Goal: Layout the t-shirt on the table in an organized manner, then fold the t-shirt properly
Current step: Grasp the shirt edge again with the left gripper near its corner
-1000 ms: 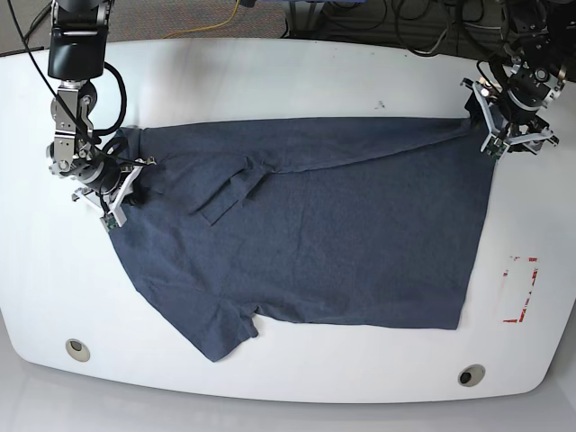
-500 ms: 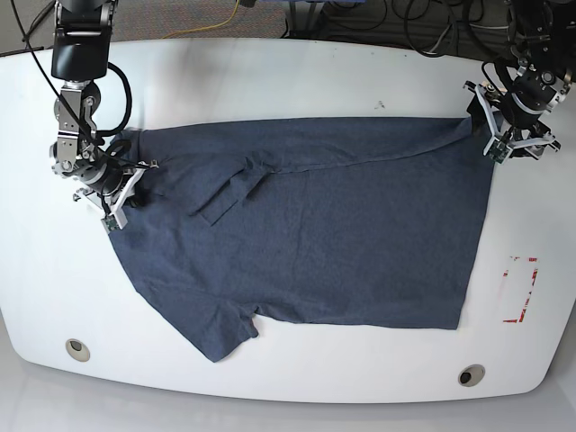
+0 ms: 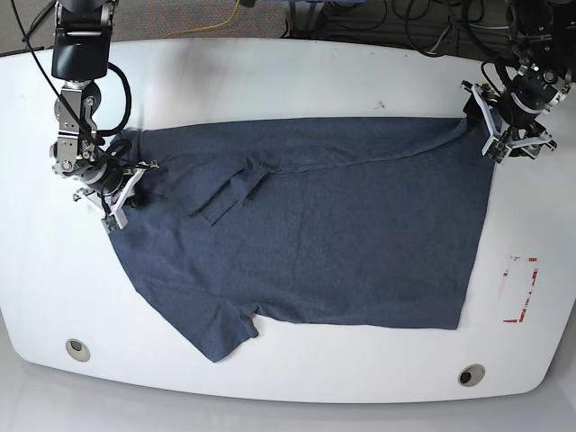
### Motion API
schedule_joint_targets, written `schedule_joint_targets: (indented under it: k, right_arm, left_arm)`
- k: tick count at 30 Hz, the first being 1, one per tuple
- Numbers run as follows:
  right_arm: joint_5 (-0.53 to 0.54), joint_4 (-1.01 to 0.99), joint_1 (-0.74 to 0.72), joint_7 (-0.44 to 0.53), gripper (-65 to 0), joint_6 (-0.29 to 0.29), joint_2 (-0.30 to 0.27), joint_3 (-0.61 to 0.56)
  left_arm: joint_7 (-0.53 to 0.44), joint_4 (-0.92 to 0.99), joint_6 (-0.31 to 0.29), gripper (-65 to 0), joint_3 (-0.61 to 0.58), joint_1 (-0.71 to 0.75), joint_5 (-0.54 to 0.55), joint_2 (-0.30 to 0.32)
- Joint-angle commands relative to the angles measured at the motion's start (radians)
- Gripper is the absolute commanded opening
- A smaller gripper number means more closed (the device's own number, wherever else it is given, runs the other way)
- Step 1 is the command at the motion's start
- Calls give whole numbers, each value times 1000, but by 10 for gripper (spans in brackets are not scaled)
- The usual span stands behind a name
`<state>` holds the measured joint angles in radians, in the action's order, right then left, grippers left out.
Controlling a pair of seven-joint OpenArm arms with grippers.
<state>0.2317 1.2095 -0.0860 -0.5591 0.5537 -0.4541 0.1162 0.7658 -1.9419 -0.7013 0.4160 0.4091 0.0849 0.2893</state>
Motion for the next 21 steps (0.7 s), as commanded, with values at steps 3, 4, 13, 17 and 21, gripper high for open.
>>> schedule_joint_targets:
  k: [3,4,13,17,21]
  right_arm:
    - [-39,-4,2,-59,-649,4,-5,-6]
    - [-39,-4,2,-59,-649,4,-5,-6]
    - [-39,-4,4,-59,-649,4,-5,-6]
    - [-39,-4,4,-59,-649,4,-5,-6]
    - [-39,-4,4,-59,-649,4,-4,-6]
  left_arm:
    - [-16,-17,3,-247,7,-2,85,57]
    - [-16,-17,3,-247,7,-2,92,60]
    - [17,-15,3,-247,2,20,149,113]
    - [71,-14,3,-247,-50,20,146,140]
    - [87,-12,3,-247,-81,20,143,152]
